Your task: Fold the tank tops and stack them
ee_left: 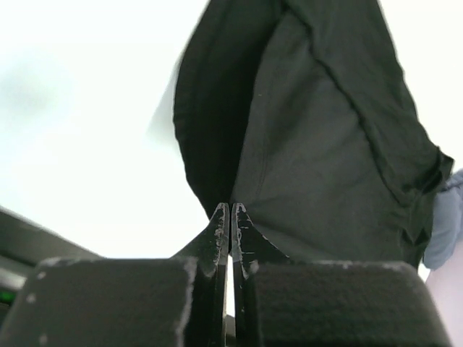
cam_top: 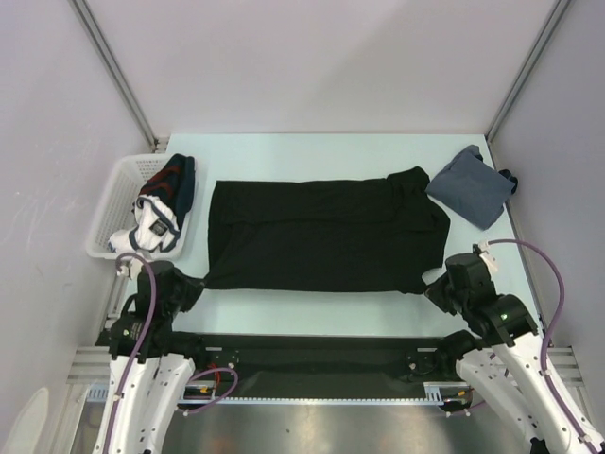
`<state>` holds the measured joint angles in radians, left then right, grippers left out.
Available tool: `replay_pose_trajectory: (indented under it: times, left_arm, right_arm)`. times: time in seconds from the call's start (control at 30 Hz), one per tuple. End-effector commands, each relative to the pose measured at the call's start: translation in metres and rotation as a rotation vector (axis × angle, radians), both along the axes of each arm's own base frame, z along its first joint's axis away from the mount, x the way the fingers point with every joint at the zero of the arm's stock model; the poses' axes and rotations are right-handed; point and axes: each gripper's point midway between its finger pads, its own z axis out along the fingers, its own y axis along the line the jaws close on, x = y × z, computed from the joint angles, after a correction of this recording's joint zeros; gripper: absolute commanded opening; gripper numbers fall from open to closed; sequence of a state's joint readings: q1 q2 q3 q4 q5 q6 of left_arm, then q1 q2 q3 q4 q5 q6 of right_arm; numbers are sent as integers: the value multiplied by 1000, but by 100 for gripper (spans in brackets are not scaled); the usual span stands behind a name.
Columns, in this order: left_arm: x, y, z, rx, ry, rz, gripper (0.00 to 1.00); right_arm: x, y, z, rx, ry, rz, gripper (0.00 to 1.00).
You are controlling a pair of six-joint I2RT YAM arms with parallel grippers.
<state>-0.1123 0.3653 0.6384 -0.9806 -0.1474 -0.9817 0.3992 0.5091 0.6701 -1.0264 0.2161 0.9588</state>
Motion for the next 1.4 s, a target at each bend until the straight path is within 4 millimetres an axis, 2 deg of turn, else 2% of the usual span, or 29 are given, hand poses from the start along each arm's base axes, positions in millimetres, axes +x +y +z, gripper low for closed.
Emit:
replay_pose_trajectory:
  times: [0.0, 0.07, 0.13, 0.2, 0.23, 0.37, 0.4, 0.47, 0.53, 0.57, 0.6, 0.63, 0.67, 0.73, 0.87, 0.97, 1.1, 1.17, 1.37]
  left_arm:
    - [-17, 8, -21, -43, 78, 108, 1]
    - [-17, 6, -21, -66, 60, 118, 1]
    - [-22, 12, -16, -89, 27, 183, 7]
    - [-23, 15, -12, -102, -3, 206, 18]
    - [-22, 15, -11, -99, -12, 206, 18]
    - [-16, 18, -16, -63, 34, 205, 15]
    - [-14, 18, -17, -56, 43, 200, 8]
    - [-5, 14, -18, -55, 60, 182, 2]
    - [8, 9, -14, -48, 38, 136, 6]
    - [12, 6, -17, -42, 53, 109, 10]
    - [16, -1, -18, -48, 53, 65, 22]
    - [23, -3, -20, -21, 38, 20, 30]
    - [26, -6, -28, -9, 70, -8, 37]
    - [25, -12, -43, 3, 121, -77, 41]
    - [19, -26, -80, -11, 280, -159, 42]
    - [10, -31, -96, 11, 384, -188, 41]
    - [3, -45, -103, 11, 429, -243, 38]
    - [-1, -50, -106, 16, 442, -267, 40]
    - [3, -52, -123, 45, 447, -296, 47]
  right_arm:
    - [-10, -7, -3, 12, 29, -63, 0]
    - [-14, -6, -5, 29, 48, -80, 1]
    - [-15, -7, -5, 33, 53, -100, 2]
    - [-15, -11, -6, 29, 64, -136, 2]
    - [-13, -10, -5, 22, 65, -135, 3]
    - [2, -7, 1, 7, 46, -128, 3]
    - [5, -7, 2, -6, 39, -117, 2]
    - [20, -1, 9, -16, 21, -100, 2]
    - [28, 2, 11, -31, 22, -84, 1]
    - [30, 3, 5, -46, 53, -80, 0]
    - [32, 4, 4, -52, 61, -77, 0]
    - [34, 5, 2, -55, 65, -76, 0]
    - [34, 6, 0, -58, 75, -73, 0]
    - [36, 6, -5, -65, 82, -73, 0]
    - [41, 9, -5, -52, 63, -71, 0]
    - [42, 8, -5, -55, 62, -77, 0]
    - [43, 7, -7, -61, 64, -88, 1]
    - [44, 8, -9, -55, 65, -87, 1]
    - [45, 12, -14, -43, 69, -77, 1]
